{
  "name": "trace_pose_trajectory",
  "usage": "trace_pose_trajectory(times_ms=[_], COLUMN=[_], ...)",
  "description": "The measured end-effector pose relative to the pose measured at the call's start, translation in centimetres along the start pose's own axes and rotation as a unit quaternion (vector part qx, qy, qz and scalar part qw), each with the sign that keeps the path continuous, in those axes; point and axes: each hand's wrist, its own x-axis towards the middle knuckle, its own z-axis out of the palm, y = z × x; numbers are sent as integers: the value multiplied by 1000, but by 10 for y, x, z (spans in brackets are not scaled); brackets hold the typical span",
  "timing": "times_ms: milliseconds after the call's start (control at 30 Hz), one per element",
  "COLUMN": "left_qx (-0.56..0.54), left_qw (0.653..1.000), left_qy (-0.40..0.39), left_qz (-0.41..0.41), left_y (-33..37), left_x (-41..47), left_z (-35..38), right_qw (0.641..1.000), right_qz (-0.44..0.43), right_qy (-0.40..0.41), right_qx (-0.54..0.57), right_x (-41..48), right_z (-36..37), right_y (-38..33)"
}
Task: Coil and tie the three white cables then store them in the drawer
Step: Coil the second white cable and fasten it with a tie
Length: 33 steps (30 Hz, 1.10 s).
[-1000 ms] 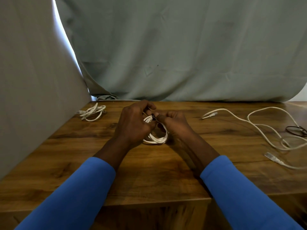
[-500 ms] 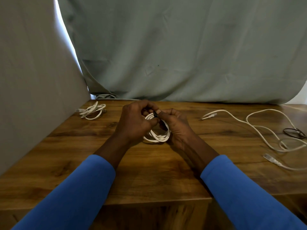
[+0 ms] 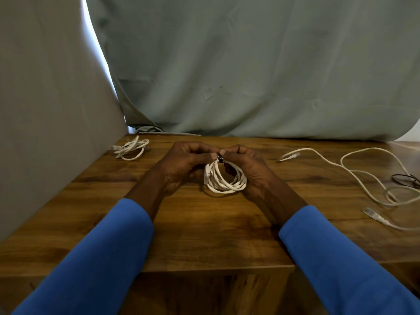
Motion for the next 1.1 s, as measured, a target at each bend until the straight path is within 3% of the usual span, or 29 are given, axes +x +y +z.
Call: trace_pose_trajectory(times_ms=[133, 300, 433, 767, 1100], left_qx=[12, 73, 90, 8, -15], left_qw=[1000, 984, 973, 987, 991], left_qy=[6, 61, 92, 105, 97], left_qz=[17, 149, 192, 125, 88], left_y=[-5, -19, -23, -17, -15], left_x=[1, 4, 5, 9, 9], left_z=[0, 8, 10, 4, 3], right_qw=[1000, 997, 991, 954, 944], right_qz=[9, -61, -111, -214, -255], right_qy=[-7, 20, 30, -14, 5], right_qx=[-1, -34, -63, -210, -208], right_x=[-1, 0, 3, -6, -9], right_z=[0, 0, 3, 3, 6], right_y=[0, 6, 11, 9, 10])
